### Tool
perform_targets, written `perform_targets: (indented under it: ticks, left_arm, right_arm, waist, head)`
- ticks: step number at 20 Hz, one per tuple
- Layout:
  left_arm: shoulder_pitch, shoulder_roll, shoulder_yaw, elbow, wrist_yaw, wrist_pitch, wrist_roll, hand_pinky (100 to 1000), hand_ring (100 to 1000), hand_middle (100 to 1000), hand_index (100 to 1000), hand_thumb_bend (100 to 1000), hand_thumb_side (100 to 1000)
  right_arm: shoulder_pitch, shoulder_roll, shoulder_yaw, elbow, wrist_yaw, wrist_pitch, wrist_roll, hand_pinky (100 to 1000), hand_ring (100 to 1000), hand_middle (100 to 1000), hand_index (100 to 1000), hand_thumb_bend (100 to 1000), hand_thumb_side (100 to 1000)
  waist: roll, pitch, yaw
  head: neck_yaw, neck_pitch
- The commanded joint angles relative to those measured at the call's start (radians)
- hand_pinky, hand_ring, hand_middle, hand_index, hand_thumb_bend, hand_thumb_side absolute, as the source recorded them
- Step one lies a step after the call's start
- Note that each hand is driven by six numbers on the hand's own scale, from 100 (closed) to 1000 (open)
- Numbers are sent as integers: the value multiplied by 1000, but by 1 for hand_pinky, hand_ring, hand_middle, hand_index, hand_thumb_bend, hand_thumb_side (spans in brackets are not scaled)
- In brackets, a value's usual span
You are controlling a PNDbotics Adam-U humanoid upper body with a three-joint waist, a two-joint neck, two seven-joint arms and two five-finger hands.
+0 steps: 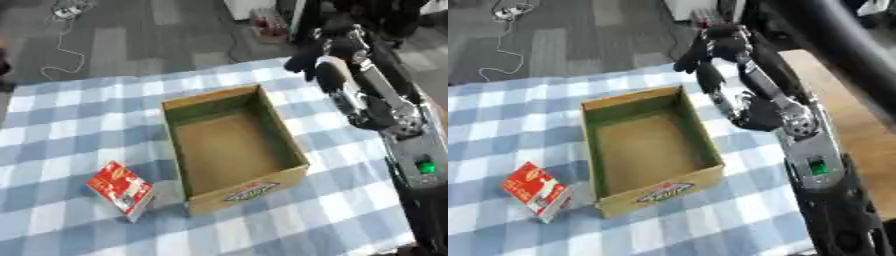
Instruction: Pick up objects on the table and place them in the box.
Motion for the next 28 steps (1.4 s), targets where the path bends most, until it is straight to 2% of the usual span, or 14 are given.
perform_targets:
  ticks: [1,4,8,9,10,11,12,13,14,16,19,20,23,28]
  left_arm:
    - [-12,109,-11,-18,-40,-11,-41,385,653,788,825,139,1000]
    - [-14,194,-39,-18,-59,-26,-73,438,685,799,835,129,983]
    - [-42,284,-71,-18,-97,-56,-117,516,709,803,841,192,912]
    - [-52,301,-81,-18,-104,-60,-130,510,707,802,840,229,1000]
    - [-59,314,-92,-18,-108,-64,-145,553,720,808,846,228,897]
    - [-69,326,-104,-17,-110,-71,-166,546,718,807,845,223,899]
    - [-79,337,-116,-14,-110,-80,-188,586,731,813,849,247,894]
    - [-88,343,-124,-7,-108,-88,-207,583,730,813,849,245,894]
    - [-97,350,-131,-1,-110,-95,-224,656,745,815,853,273,897]
    - [-122,360,-149,13,-133,-112,-259,716,767,827,854,291,904]
    - [-151,368,-184,31,-170,-146,-292,752,777,833,855,297,908]
    - [-158,371,-196,37,-181,-157,-301,851,811,851,860,322,904]
    - [-187,387,-238,47,-239,-190,-336,1000,866,872,871,358,904]
    - [-222,405,-309,58,-436,-234,-354,1000,974,938,894,416,874]
  right_arm:
    - [-4,-13,-9,-13,7,6,-2,375,334,469,650,100,1000]
    - [-4,-15,-6,-13,7,7,0,375,334,469,651,100,1000]
    - [-4,-17,-2,-13,5,7,7,375,333,470,652,100,1000]
    - [-4,-17,-1,-13,5,8,9,375,333,470,652,100,1000]
    - [-5,-17,0,-13,4,8,11,375,333,470,653,100,1000]
    - [-5,-17,2,-13,3,7,14,374,333,470,653,100,1000]
    - [-5,-16,3,-13,2,7,18,374,333,470,654,100,1000]
    - [-6,-16,4,-13,1,6,21,374,333,470,654,100,1000]
    - [-6,-16,5,-13,0,6,24,374,333,471,655,100,1000]
    - [-7,-15,7,-13,-2,5,31,374,333,471,655,100,1000]
    - [-10,-13,9,-13,-6,4,39,374,333,471,655,100,1000]
    - [-11,-13,10,-13,-7,4,41,374,333,471,654,100,1000]
    - [-14,-11,12,-13,-11,2,47,374,333,471,654,100,1000]
    - [-18,-8,17,-13,-17,-1,56,374,333,471,655,100,1000]
  waist:
    - [6,-10,-3]
    - [11,-11,-8]
    - [16,-13,-14]
    - [16,-13,-16]
    - [17,-13,-17]
    - [18,-13,-19]
    - [19,-13,-20]
    - [19,-13,-21]
    - [19,-13,-23]
    - [20,-13,-26]
    - [21,-13,-31]
    - [22,-13,-32]
    - [24,-13,-37]
    - [26,-11,-46]
  head:
    - [-5,0]
    - [6,0]
    - [20,0]
    - [22,0]
    - [25,0]
    - [27,0]
    - [29,0]
    - [30,0]
    - [32,-1]
    - [36,-5]
    - [38,-10]
    - [38,-11]
    - [38,-16]
    - [39,-22]
